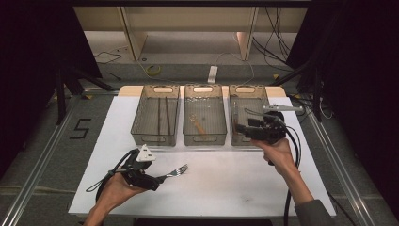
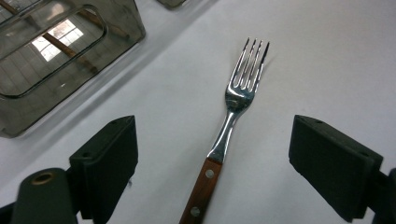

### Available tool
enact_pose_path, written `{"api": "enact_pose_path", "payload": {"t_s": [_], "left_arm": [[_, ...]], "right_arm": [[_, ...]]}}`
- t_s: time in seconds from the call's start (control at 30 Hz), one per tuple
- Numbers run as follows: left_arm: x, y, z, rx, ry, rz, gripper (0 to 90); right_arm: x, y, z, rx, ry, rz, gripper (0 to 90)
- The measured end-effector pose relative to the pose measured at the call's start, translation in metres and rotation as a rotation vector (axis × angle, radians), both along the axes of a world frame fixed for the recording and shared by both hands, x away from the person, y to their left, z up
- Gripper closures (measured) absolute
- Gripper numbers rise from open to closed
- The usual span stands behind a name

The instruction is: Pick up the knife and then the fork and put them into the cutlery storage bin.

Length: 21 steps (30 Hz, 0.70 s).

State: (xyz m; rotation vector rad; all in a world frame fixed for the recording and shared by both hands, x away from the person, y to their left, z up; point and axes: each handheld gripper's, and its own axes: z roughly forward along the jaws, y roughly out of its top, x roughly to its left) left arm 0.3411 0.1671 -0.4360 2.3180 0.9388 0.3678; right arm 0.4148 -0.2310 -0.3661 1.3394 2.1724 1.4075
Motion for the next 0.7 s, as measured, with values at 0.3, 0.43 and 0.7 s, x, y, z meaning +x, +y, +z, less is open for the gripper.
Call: {"api": "enact_pose_path", "payload": {"t_s": [0.3,0.43,0.7], "left_arm": [[0.005,-0.003,-0.004,-0.007,0.030,0.006,15.4],[0.007,-0.002,-0.005,-0.017,0.030,0.017,15.4],[0.009,0.001,-0.002,0.006,0.038,0.022,15.8]], "right_arm": [[-0.044,0.003,-0.021,0.022,-0.069,0.051,29.8],[-0.057,0.001,-0.029,0.028,-0.096,0.066,29.5],[-0.070,0.001,-0.038,0.034,-0.096,0.086,28.6]]}}
